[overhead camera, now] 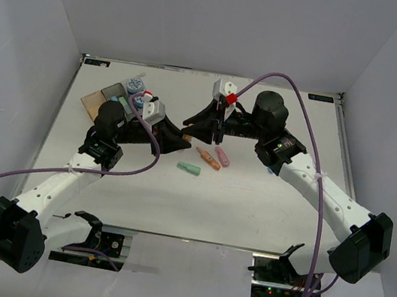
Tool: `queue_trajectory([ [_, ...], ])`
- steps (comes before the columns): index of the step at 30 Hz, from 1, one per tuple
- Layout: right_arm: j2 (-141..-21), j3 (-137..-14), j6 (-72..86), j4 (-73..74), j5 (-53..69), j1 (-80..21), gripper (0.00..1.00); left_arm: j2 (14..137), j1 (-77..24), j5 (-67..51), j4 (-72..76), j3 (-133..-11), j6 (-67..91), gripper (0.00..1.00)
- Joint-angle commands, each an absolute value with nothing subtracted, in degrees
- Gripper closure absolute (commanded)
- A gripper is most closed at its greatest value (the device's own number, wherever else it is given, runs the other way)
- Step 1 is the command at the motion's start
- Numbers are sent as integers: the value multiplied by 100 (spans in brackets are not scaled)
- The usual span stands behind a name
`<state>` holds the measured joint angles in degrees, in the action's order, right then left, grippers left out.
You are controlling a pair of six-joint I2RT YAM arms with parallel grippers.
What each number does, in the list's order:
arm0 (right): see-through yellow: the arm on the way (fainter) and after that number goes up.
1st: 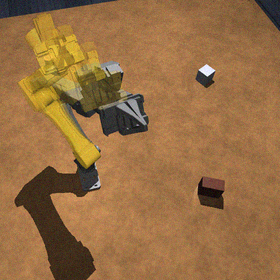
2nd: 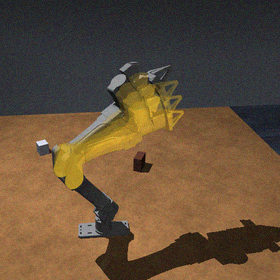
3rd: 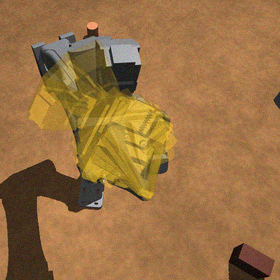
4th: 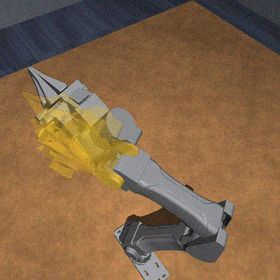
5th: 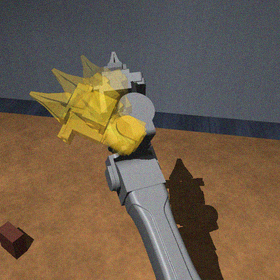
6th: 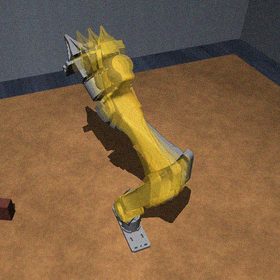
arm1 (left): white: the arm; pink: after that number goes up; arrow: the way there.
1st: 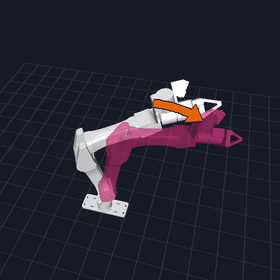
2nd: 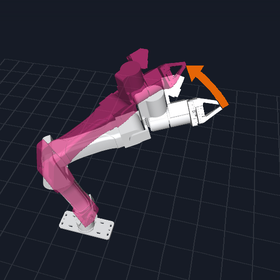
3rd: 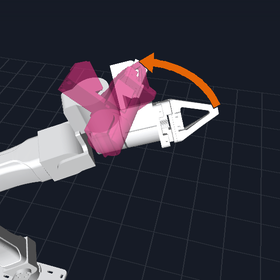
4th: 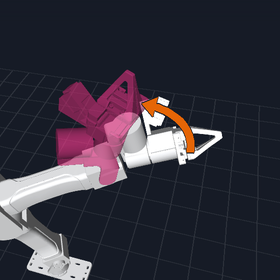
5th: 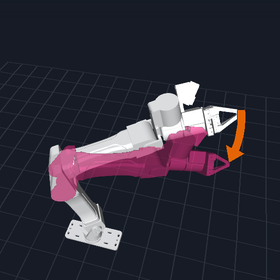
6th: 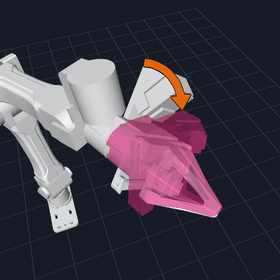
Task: Sort the stationery into containers
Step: Close the pen cap on the pen.
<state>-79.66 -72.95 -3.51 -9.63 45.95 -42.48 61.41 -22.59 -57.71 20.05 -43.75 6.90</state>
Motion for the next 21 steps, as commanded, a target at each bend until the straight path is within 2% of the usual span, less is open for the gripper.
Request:
queue_trajectory([
  [1,-8033,-7216,-527,-651,4763,-4263,92,6020,-2268,-6073,2733,-4473,905,100],
  [15,-8358,-7111,-967,939,4430,-4315,92,6091,-2268,-6003,2698,-5168,598,100],
  [21,-8525,-6900,-923,1072,4359,-4368,92,6266,-2268,-5985,3181,-5361,782,100],
])
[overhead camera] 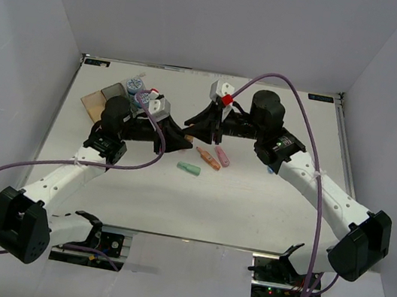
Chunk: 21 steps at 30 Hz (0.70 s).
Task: Sort the stationery into containers
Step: Close the pen cap on the pen.
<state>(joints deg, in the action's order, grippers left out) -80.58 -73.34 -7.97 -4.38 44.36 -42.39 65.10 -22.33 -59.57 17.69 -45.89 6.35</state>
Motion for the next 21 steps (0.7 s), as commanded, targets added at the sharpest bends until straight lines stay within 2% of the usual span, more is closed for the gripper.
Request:
queue_trajectory([
  [1,-8543,-6873,-932,1090,4359,-4368,92,6275,-2268,-5977,3234,-5370,817,100],
  [21,-8859,-6557,-1151,1828,4236,-4368,92,6038,-2268,-5748,3366,-5713,598,100],
])
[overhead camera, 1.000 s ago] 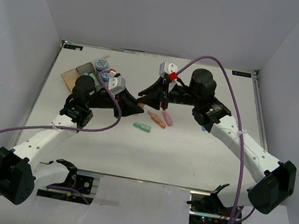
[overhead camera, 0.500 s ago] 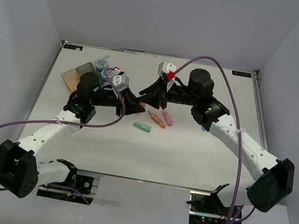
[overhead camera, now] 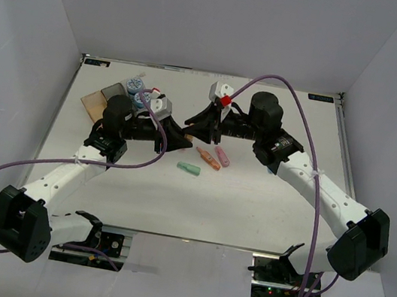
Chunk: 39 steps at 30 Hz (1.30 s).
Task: Sort the stationery into containers
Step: Close the pen cap on the pen.
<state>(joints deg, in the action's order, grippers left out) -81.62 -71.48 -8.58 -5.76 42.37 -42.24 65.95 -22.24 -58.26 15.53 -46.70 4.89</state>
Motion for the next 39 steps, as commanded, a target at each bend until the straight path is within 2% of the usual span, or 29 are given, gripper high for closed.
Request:
queue_trajectory([
  [1,-8859,-6548,-1160,1898,4219,-4368,92,6038,-2268,-5774,3331,-5765,580,100],
  [14,-8868,-6495,-1266,2066,4210,-4377,92,6117,-2250,-5933,3077,-5924,475,100],
  [18,-8719,-6811,-1231,1969,4149,-4368,92,6152,-2250,-5915,2454,-5583,369,100],
  [28,-8552,-7146,-914,1196,4069,-4368,88,5889,-2259,-5915,1969,-4527,501,100],
  [35,-8560,-7277,-747,879,4070,-4377,71,5880,-2259,-5748,1530,-4386,352,100],
  [36,-8578,-7390,-730,879,4052,-4377,65,5906,-2259,-5705,1373,-4377,317,99],
  [39,-8543,-7619,-729,879,3929,-4359,54,5933,-2259,-5450,1126,-4298,299,99],
])
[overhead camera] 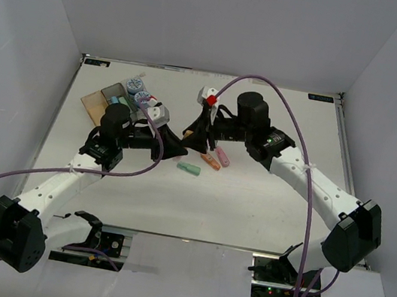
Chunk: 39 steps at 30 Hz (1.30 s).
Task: Sort the stationery into containers
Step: Close the pen cap on the pen, then place the pen in the storage box.
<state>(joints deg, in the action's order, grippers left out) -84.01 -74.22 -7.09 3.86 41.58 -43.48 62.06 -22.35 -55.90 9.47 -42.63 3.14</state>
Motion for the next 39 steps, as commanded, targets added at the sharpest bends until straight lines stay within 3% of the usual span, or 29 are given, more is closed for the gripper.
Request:
queue_trajectory([
  [1,-8517,-7672,-738,870,3850,-4342,53,5933,-2259,-5362,1038,-4280,247,99],
  [7,-8218,-7989,-747,853,3586,-4140,33,5933,-2259,-4826,563,-4175,167,99],
  [14,-7621,-7709,-747,809,3244,-4017,2,6178,-2250,-3658,98,-4218,316,95],
  [17,-7164,-7245,-747,756,2665,-3999,9,6319,-2171,-2438,-252,-4420,605,94],
  [21,-6365,-6418,-310,458,1329,-4008,10,6696,-1285,-1259,-562,-4842,1545,94],
  [25,-5819,-5635,-45,176,485,-3999,10,7215,-397,-1029,-747,-5465,2291,90],
  [30,-5502,-4888,219,9,369,-3999,10,8260,297,-853,-1116,-6476,2891,89],
  [39,-5388,-4483,281,-149,361,-3999,10,10054,738,-510,-1520,-7760,3243,86],
])
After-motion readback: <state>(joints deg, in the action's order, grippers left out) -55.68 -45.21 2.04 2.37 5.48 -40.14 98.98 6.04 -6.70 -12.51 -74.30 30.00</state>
